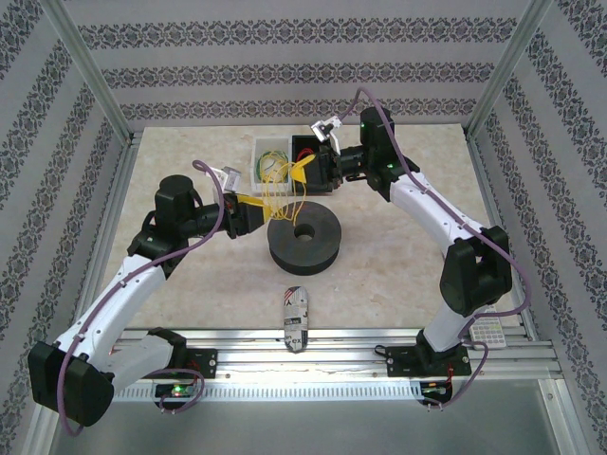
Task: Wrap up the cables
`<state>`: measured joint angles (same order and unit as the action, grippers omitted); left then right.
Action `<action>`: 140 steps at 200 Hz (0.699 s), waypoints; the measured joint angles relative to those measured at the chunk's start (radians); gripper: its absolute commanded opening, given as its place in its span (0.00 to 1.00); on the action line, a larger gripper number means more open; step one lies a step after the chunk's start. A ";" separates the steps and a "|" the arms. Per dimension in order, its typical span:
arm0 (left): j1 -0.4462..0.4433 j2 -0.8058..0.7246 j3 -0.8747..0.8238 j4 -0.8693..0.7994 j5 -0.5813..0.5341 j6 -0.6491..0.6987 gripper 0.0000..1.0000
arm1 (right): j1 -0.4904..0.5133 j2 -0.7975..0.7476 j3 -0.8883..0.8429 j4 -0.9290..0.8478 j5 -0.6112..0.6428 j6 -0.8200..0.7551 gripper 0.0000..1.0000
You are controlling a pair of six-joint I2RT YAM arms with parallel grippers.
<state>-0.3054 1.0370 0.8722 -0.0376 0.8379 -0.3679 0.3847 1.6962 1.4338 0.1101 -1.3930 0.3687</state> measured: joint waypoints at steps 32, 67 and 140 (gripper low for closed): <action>0.000 0.002 0.000 0.011 0.000 -0.001 0.44 | 0.011 0.002 0.000 0.000 -0.001 0.000 0.00; 0.000 0.022 0.000 0.026 0.000 -0.004 0.42 | 0.018 0.002 0.000 0.000 -0.004 0.000 0.00; 0.000 0.039 -0.008 0.045 -0.001 -0.019 0.06 | 0.024 0.002 0.000 0.000 -0.011 0.000 0.00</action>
<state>-0.3054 1.0763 0.8639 0.0078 0.8371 -0.3870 0.4088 1.6981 1.4338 0.1097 -1.4036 0.3683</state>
